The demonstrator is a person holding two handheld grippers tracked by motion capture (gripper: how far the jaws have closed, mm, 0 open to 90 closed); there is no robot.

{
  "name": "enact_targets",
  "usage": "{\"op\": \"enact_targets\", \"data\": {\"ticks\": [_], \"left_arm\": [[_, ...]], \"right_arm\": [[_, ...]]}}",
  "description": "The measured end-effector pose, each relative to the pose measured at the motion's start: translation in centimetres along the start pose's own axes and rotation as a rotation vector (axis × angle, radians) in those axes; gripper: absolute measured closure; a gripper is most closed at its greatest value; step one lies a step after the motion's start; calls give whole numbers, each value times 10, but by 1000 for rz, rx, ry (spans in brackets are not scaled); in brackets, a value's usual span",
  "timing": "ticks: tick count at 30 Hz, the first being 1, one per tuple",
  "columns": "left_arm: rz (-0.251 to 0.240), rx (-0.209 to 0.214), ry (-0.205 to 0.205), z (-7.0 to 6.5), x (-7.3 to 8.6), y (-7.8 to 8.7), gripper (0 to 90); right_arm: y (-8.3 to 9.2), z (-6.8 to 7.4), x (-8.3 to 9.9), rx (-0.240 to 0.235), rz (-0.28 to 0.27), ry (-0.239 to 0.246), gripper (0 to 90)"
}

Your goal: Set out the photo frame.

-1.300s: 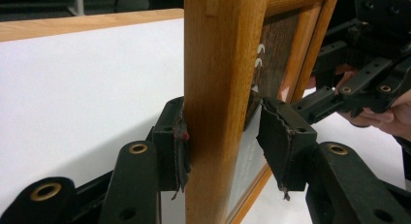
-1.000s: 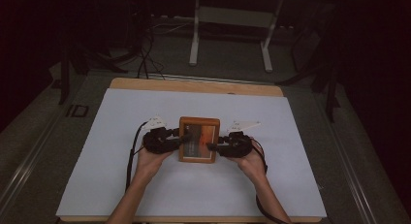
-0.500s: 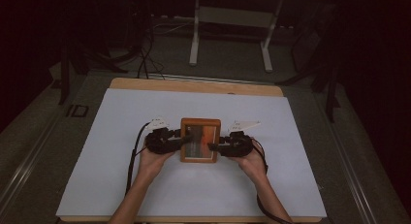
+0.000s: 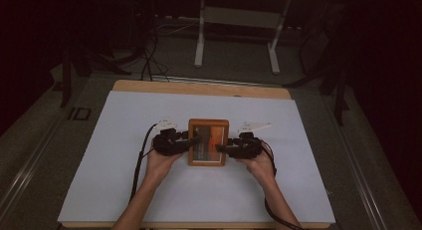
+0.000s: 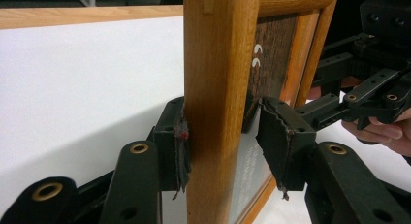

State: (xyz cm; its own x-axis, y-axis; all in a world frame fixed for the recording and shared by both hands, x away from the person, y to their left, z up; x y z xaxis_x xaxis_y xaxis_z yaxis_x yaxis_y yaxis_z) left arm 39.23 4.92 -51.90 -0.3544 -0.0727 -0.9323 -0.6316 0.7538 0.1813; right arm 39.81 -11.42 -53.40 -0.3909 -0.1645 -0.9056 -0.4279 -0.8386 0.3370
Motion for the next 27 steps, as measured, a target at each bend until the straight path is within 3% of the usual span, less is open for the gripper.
{"op": "enact_targets", "data": {"ticks": [20, 27], "left_arm": [[17, -7, 8, 5, -1, -7, 559], [28, -13, 0, 4, 0, -5, 554]], "right_arm": [[-3, -6, 2, 16, -3, -27, 565], [-3, -4, 2, 30, 12, -3, 554]]}}
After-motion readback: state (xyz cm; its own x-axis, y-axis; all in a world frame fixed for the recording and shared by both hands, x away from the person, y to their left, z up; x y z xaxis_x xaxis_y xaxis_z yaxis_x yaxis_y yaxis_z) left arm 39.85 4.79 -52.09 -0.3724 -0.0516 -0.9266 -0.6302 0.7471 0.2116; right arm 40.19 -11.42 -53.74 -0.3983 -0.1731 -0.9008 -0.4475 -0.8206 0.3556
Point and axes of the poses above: each handheld gripper's, and its own axes: y roughly backward along the jaws, x roughly out of its underside, z roughly to its left, the point moved 8 cm from there along -y, roughly forward along the jaws, and after that the axes turned 13 degrees about -z, right-handed, at the moved point
